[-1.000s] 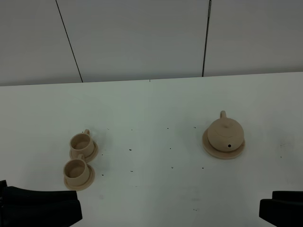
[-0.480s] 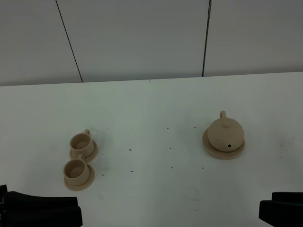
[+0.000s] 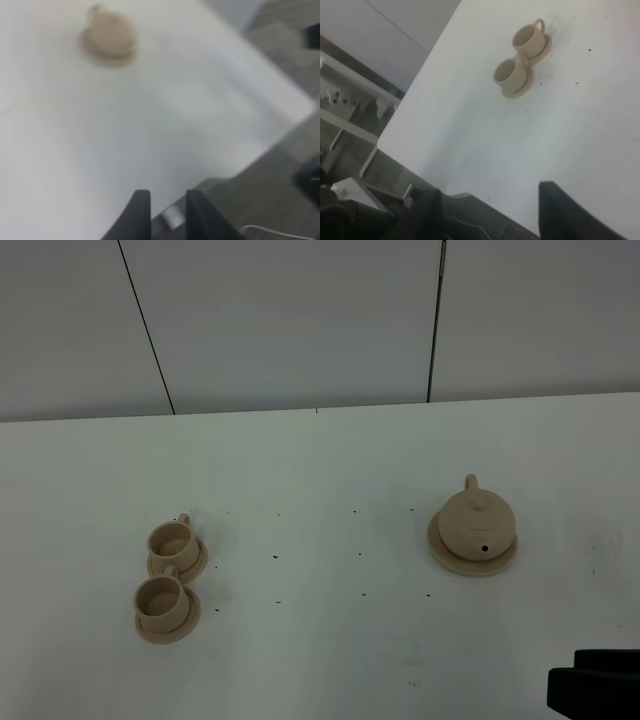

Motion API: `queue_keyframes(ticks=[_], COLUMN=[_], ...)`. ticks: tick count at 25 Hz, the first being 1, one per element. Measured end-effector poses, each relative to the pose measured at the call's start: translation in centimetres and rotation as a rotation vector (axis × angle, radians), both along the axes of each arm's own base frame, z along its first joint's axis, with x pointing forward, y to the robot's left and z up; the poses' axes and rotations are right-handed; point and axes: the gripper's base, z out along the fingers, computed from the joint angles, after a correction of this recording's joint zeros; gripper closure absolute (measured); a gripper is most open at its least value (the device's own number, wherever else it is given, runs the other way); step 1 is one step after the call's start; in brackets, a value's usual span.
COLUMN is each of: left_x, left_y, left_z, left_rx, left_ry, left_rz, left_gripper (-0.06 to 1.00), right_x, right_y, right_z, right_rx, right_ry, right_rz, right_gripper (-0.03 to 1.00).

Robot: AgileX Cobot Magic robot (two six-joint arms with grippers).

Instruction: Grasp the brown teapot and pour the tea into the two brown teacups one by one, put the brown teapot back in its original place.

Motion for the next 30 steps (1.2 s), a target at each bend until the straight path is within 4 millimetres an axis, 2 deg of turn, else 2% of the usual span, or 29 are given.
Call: queue_keyframes(ticks=[8,17,30], left_x=[-1.9,-1.7,-1.5], left_y=[3.3,5.5,6.1], left_z=[-2.0,-2.1,-2.2], left_rx=[0.233,0.346,0.372], left_ry=[0.132,0.123,0.089], left_rz=[0.367,0.604,0.653], left_gripper=[0.7,0.7,0.7], right_x=[0.0,0.1,0.1], right_y=[0.0,-0.1,-0.1], right_z=[0.0,0.0,-0.1], right_rx=[-0.015,-0.023,-0.03], right_ry=[-0.018,-0.033,-0.034], right_rz=[0.006,-0.003,-0.004], right_gripper=[0.55,0.55,0.55])
